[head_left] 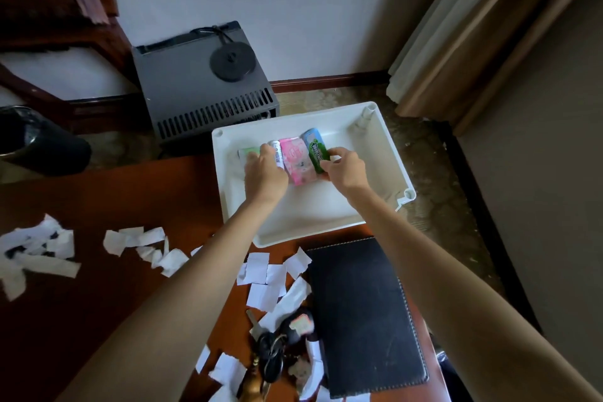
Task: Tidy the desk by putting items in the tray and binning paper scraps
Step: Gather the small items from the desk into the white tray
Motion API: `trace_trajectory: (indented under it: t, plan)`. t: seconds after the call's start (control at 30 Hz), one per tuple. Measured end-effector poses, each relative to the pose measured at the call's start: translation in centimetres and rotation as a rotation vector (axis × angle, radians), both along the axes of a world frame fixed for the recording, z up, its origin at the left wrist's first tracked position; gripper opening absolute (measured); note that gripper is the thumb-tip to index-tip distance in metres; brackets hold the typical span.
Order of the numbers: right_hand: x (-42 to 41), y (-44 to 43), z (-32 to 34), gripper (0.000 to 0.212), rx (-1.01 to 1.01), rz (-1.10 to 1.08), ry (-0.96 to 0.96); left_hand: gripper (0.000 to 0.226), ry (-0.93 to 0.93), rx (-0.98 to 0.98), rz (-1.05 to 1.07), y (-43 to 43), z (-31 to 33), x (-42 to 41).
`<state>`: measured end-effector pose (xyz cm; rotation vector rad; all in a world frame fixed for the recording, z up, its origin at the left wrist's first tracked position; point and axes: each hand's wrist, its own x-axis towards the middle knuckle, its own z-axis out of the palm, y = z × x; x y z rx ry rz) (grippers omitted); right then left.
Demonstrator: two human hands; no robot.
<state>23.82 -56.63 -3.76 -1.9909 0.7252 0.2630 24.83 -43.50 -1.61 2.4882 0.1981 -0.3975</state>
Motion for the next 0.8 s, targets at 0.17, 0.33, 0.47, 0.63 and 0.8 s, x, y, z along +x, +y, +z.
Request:
trace_trajectory:
  t: [0.17, 0.33, 0.47, 0.63, 0.8]
  plan:
    - [-0.3, 0.3, -0.1, 0.023, -0.077, -0.009, -0.004, 0.034, 0.02, -0.042, 0.011, 0.0, 0.5, 0.0]
    - [-0.6, 0.5, 0.4, 0.039, -0.07, 0.037, 0.01, 0.03, 0.017, -0.066, -0.008, 0.4, 1.2, -0.4]
    - [-2.0, 0.7, 2.5, 0.04, -0.241, 0.146, -0.005, 0.027, -0.019, -0.046, -0.041, 0.6, 3.3, -1.5]
    - [-5.7, 3.4, 6.2, 0.033, -0.4, 0.269, -0.148, 0.031, -0.13, -0.014, -0.067, 2.0, 7.2, -4.9]
    - [-14.1, 7.8, 7.5, 0.029, -0.347, 0.322, -0.363, 0.031, -0.205, -0.014, -0.059, 5.7, 7.6, -11.7]
